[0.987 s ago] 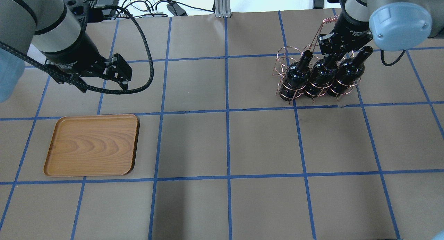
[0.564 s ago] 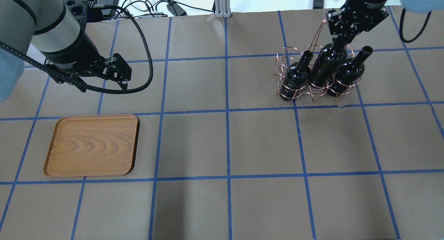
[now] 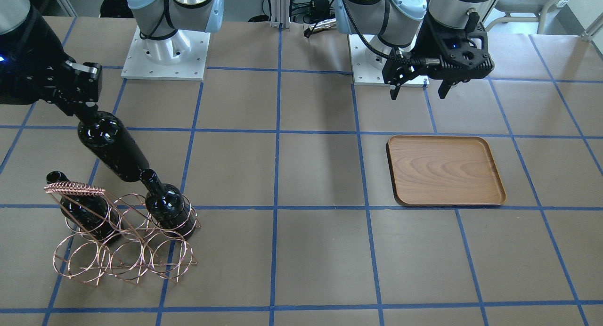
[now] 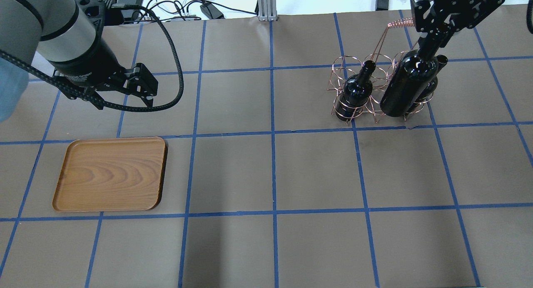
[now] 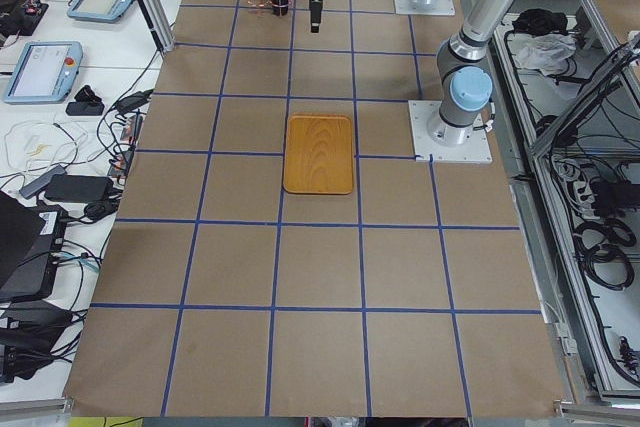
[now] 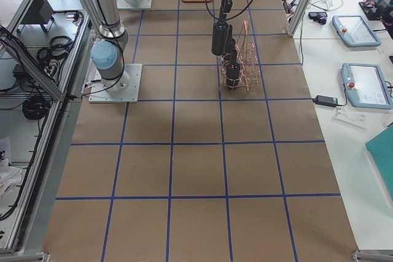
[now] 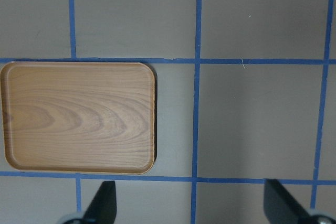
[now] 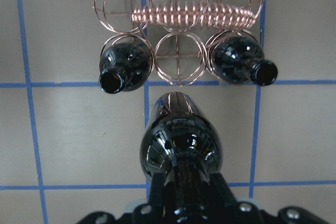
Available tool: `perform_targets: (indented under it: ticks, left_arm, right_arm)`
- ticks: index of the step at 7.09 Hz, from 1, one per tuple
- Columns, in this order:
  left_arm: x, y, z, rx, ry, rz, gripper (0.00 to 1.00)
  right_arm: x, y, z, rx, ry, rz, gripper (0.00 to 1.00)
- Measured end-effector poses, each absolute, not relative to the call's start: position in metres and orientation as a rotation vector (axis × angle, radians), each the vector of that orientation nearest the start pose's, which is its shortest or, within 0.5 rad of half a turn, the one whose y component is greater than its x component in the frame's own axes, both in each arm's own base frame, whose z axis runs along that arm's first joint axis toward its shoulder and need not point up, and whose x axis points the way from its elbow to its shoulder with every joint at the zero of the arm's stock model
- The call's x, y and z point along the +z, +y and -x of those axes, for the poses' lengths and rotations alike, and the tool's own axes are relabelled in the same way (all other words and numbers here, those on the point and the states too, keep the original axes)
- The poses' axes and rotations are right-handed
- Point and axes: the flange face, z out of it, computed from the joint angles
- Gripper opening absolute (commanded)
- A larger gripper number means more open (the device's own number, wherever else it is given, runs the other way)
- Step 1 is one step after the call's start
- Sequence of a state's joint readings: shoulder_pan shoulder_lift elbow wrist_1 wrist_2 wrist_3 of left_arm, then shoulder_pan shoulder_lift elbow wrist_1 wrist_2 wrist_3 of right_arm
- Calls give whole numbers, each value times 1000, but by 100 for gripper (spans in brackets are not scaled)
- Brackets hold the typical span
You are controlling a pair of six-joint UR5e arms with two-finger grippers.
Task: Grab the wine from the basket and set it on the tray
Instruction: 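Grasp the middle bottle's neck with the right gripper and lift it out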
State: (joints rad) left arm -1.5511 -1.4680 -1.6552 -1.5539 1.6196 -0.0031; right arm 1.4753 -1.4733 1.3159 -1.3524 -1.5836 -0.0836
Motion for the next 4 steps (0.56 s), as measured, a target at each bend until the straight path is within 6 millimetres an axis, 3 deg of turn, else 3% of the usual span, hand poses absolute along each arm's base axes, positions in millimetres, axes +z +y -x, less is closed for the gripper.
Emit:
perform_targets:
  ticks: [2,4]
  left_arm:
    - [497,-454,118,-55,3090,40,100]
    - [502,-456,112,-74,3088,0,100]
  right_arm:
    - [516,-486,-117,141,3139,-100,11]
    - [490,-462,-197,103,3149,-175,10]
